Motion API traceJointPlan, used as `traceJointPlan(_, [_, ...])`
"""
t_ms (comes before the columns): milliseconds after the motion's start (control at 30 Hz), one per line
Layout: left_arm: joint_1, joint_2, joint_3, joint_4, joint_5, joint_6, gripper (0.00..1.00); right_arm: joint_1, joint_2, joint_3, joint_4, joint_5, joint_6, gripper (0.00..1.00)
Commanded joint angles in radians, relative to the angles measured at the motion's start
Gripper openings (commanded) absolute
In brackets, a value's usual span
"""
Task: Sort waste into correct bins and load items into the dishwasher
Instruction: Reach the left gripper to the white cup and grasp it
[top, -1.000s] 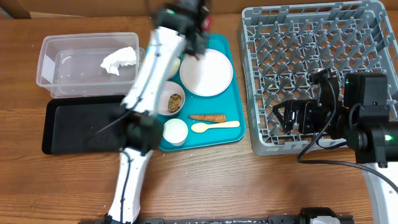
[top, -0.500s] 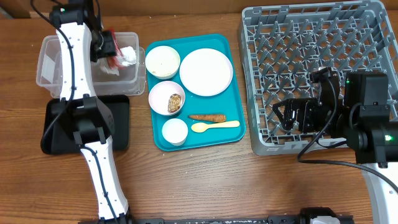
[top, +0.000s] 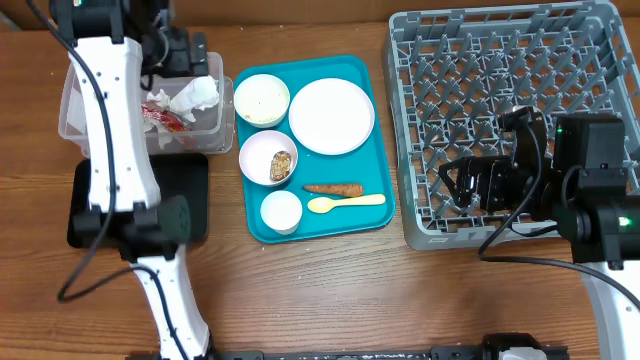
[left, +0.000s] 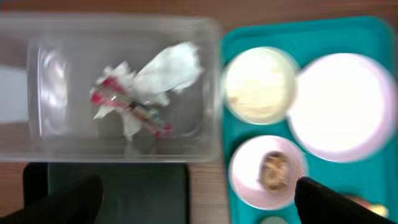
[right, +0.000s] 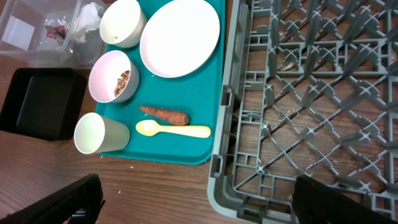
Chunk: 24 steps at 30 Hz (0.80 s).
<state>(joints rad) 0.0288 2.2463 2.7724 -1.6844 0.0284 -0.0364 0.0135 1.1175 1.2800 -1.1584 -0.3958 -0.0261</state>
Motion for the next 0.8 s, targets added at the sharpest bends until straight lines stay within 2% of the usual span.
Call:
traceJointPlan(0, [-0.116,-0.053,-0.016,-0.005,0.044,0.04,1.0,-0.005,-0.002,0.023,-0.005,-0.005,-0.001,1.0])
traceJointPlan(133, [-0.241,-0.098,-0.143,-0.005,0.037,0.036,0.96,-0.005,-0.002,0.023,-0.026,-0.005,-0.001,1.0])
traceJointPlan(200, [-0.29,-0.126,-0.233,-0.005,-0.023,-0.006,1.0,-0.005,-0.002,0.023,-0.031,-0.005,-0.001,1.0])
traceJointPlan(233, [-0.33,-0.151,-0.325,-0.005,-0.071,-0.049,1.0,-0.005,-0.002,0.023,-0.031,-0.005,-0.001,1.0])
traceJointPlan(333, [-0.397,-0.159,-0.476,0.007,-0.073,-0.072,0.97,-0.005,-0.002,0.023,-0.017,-0.005,-0.001,1.0])
traceJointPlan(433, [-0.435,-0.159,-0.605,0.117,-0.072,-0.117,0.93,-0.005,-0.002,0.023,-0.012,-0.005,-0.001,1.0])
traceJointPlan(500, [-0.449,-0.159,-0.698,0.205,-0.07,-0.175,0.85,-0.005,-0.002,0.023,-0.013,-0.005,-0.001,1.0])
traceJointPlan(600, [-0.46,-0.159,-0.772,0.225,-0.055,-0.18,0.73,-0.005,-0.002,0.022,-0.019,-0.005,-0.001,1.0])
traceJointPlan(767, [-0.481,-0.23,-0.78,0.146,-0.063,-0.17,0.73,-0.005,-0.002,0.022,-0.022,-0.005,-0.001,1.0])
